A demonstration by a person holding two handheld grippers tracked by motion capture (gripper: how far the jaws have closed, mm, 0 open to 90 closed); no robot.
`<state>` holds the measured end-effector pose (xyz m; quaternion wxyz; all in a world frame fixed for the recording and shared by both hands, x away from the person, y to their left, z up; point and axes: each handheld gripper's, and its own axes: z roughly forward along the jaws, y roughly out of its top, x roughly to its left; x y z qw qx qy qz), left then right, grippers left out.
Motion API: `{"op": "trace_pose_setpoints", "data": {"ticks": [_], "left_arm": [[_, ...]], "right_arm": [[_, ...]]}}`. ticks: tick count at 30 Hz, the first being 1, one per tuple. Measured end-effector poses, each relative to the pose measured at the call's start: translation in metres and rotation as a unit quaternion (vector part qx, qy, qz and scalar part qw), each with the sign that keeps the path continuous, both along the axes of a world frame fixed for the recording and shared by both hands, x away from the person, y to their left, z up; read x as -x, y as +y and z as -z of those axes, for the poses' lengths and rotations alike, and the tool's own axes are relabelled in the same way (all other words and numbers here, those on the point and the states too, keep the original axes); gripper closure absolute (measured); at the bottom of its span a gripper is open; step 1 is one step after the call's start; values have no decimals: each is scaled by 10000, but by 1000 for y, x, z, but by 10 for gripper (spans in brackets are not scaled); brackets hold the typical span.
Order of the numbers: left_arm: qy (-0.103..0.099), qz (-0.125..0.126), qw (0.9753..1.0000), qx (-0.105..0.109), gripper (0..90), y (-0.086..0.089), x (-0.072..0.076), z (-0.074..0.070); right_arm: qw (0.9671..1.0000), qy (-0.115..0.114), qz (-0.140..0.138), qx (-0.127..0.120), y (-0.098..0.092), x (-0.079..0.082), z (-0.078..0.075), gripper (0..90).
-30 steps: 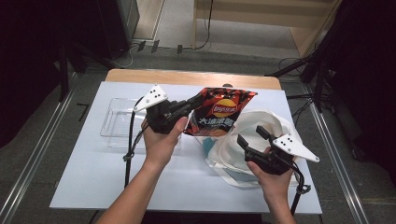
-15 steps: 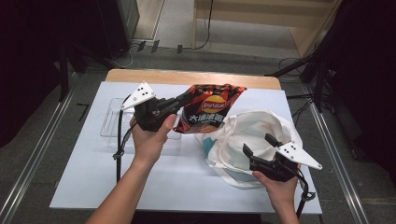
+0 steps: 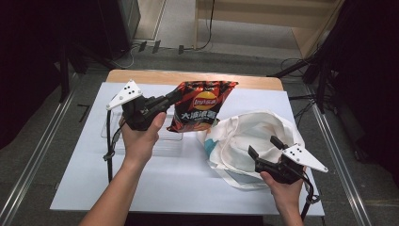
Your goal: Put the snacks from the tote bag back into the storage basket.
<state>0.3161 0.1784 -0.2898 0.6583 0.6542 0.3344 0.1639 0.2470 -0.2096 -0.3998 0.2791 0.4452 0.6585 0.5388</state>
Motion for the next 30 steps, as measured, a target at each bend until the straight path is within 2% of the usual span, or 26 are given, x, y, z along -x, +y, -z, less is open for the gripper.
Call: {"op": "trace_pose_setpoints", "data": {"ticks": [9,14,26,30], "left_arm": [[-53,-112,9999,-105,900,18,1,-4],[-45,-155,9998,-76,900,27,1,-5],[-51,-349,9992,-192,900,55,1,-5],[-42,-419,9990,-155,900,65,1,-5]], "right_arm": [[10000,26,-18,-44,-3,0,2,151],[10000,50,-21,-6,-1,0,4,153],[9999,90,-41,27,1,-1,6,154],[9999,99,-35,18,1,-1,6,155]]}}
